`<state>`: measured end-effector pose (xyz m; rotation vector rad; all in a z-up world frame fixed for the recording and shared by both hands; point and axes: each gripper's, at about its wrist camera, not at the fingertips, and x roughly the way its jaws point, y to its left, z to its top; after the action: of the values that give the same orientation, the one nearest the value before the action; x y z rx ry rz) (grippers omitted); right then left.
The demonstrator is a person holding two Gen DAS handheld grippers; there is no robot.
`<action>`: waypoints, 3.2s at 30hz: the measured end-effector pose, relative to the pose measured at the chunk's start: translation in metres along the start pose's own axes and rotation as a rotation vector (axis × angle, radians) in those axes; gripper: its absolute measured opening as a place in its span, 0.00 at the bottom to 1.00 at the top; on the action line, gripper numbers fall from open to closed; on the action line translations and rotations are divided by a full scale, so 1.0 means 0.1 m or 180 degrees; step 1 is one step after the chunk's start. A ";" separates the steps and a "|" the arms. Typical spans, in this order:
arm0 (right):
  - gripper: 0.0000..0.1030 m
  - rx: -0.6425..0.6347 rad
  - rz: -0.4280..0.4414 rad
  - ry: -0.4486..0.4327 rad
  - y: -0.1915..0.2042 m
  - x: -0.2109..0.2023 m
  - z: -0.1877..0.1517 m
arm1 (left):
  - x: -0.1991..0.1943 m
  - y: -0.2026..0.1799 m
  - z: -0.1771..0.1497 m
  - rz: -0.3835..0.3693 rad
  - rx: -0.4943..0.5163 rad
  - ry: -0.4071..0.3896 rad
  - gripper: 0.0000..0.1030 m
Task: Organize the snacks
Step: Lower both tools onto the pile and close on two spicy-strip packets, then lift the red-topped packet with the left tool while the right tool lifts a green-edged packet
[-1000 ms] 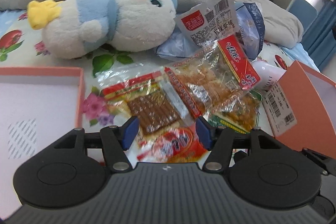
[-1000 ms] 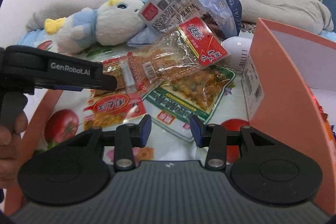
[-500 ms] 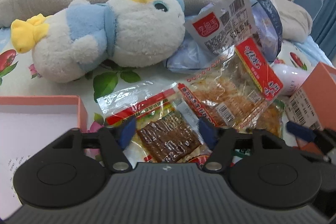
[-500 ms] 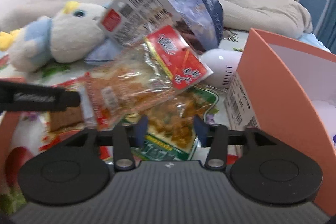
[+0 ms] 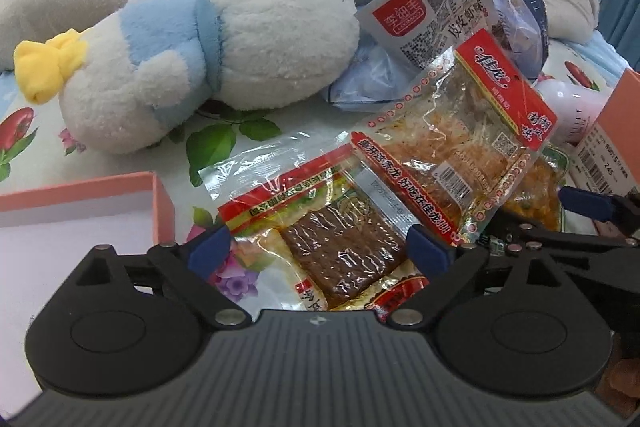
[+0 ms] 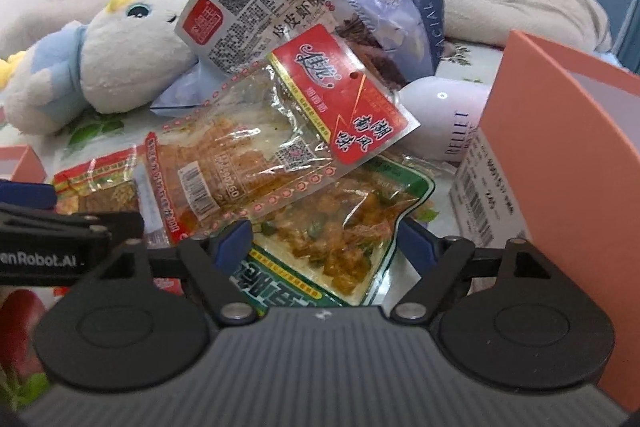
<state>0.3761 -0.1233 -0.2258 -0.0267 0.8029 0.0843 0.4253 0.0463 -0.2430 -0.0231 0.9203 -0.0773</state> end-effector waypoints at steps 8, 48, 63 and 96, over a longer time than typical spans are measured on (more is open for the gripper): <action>0.72 -0.0160 0.0166 0.0073 0.00 -0.02 -0.02 | 0.01 0.00 -0.05 -0.0218 0.0191 -0.0075 0.83; 0.25 -0.0547 0.0549 0.0239 0.01 -1.12 -0.90 | -1.15 -0.18 -0.83 -0.0682 -0.0067 0.0165 0.05; 0.25 -0.0647 0.0601 0.0241 0.01 -1.10 -0.89 | -0.78 -0.67 -0.37 -0.0851 0.1012 0.0311 0.81; 0.25 -0.0814 0.0493 0.0100 -0.01 -1.43 -0.76 | -1.00 -0.43 -0.68 -0.0468 0.0463 0.0229 0.21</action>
<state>0.2228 -0.1376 -0.1758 -0.2081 0.8208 0.3335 0.3085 0.0125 -0.2029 0.0476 0.9821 -0.2829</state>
